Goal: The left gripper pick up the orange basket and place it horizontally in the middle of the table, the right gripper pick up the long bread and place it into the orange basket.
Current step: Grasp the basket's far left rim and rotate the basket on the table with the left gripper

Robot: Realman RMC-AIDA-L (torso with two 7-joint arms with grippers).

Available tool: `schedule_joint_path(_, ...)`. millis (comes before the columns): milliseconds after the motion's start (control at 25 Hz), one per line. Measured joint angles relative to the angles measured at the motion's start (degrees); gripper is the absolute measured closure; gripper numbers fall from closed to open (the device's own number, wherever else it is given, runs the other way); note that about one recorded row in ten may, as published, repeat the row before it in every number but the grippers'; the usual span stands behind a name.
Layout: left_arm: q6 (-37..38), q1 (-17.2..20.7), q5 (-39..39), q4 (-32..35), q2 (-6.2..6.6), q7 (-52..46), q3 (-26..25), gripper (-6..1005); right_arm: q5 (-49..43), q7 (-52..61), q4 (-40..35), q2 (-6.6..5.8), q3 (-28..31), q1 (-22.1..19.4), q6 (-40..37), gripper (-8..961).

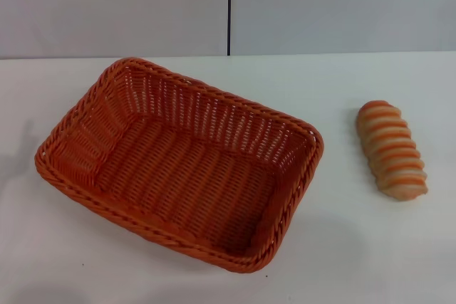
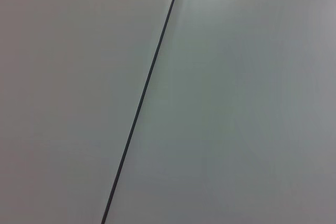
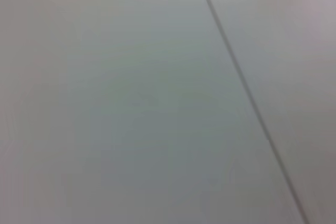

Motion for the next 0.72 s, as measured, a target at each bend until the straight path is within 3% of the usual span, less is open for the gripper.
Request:
schedule_joint_path(160,-1.33,-0.24,-0.02,0.91,-0.11,0.08,-0.01,204,-0.08,0.12,-1.60,-0.09,-4.20,0.29,-0.17,232)
schedule_joint_path(440,-2.70,-0.13,0.24,1.33,0.04,-0.56,0.25,204,-0.08,0.98,-1.67,-0.12,-5.44,2.77,2.05,232)
schedule_joint_path(720,-7.37,-2.61,0.34,8.12,0.20,-3.98,0.33,209,0.16,4.09,-0.13,0.11,-5.59,3.12,1.62,232)
